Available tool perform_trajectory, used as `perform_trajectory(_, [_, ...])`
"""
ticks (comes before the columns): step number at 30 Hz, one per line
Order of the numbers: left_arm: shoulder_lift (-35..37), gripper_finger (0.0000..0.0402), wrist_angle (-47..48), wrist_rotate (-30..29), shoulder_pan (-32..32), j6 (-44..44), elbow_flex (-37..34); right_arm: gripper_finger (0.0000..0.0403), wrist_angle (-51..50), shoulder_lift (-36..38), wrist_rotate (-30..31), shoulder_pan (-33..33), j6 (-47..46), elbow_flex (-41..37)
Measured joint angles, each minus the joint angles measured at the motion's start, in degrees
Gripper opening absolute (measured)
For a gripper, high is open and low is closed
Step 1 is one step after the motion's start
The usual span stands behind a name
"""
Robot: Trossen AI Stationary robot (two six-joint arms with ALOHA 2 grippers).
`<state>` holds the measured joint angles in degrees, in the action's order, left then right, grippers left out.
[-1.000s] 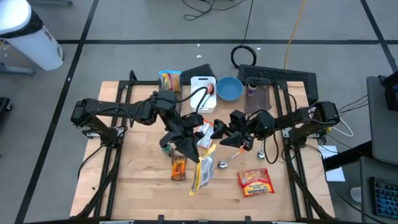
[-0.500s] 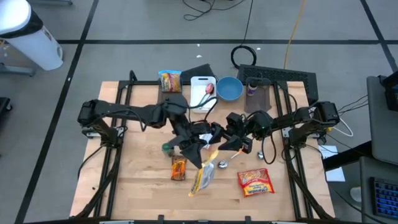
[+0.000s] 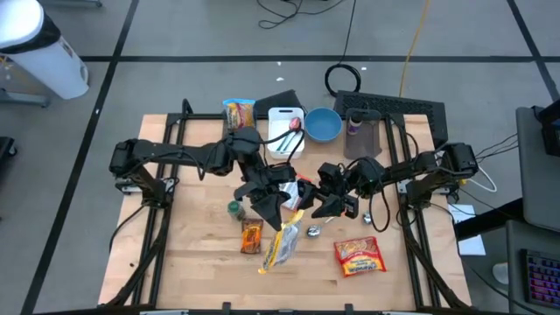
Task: Pick & Place Food Item
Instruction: Put the yellow noodle pack into the left black bin
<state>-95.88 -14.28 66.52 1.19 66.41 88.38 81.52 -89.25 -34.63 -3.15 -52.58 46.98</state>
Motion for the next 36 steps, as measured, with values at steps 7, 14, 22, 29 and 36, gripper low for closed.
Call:
perform_trajectory(7, [0.0, 0.0004, -0.2, 0.5, 0.0, 1.2, 0.0, 0.0209, -0.3, 0.0, 0.0, -0.7, 0.4, 0.0])
perform_trajectory(14, [0.0, 0.0005, -0.1, 0.6, -0.6, 2.4, 0.0, 0.0162, -1.7, 0.0, -0.1, -0.7, 0.7, 0.0])
perform_trajectory(22, [0.0, 0.0003, 1.3, 0.5, -1.6, 3.1, 0.0, 0.0074, -4.4, 0.0, -0.2, -0.7, 0.8, 0.0])
perform_trajectory(29, [0.0, 0.0004, 2.6, 0.5, -1.6, 2.5, 0.0, 0.0005, -5.1, 0.0, -0.2, -0.7, 2.9, 0.0])
perform_trajectory(36, [0.0, 0.0011, 2.6, -0.8, -1.6, 1.1, 0.0, 0.0001, -5.1, 0.0, -1.4, -0.7, 3.6, 0.0])
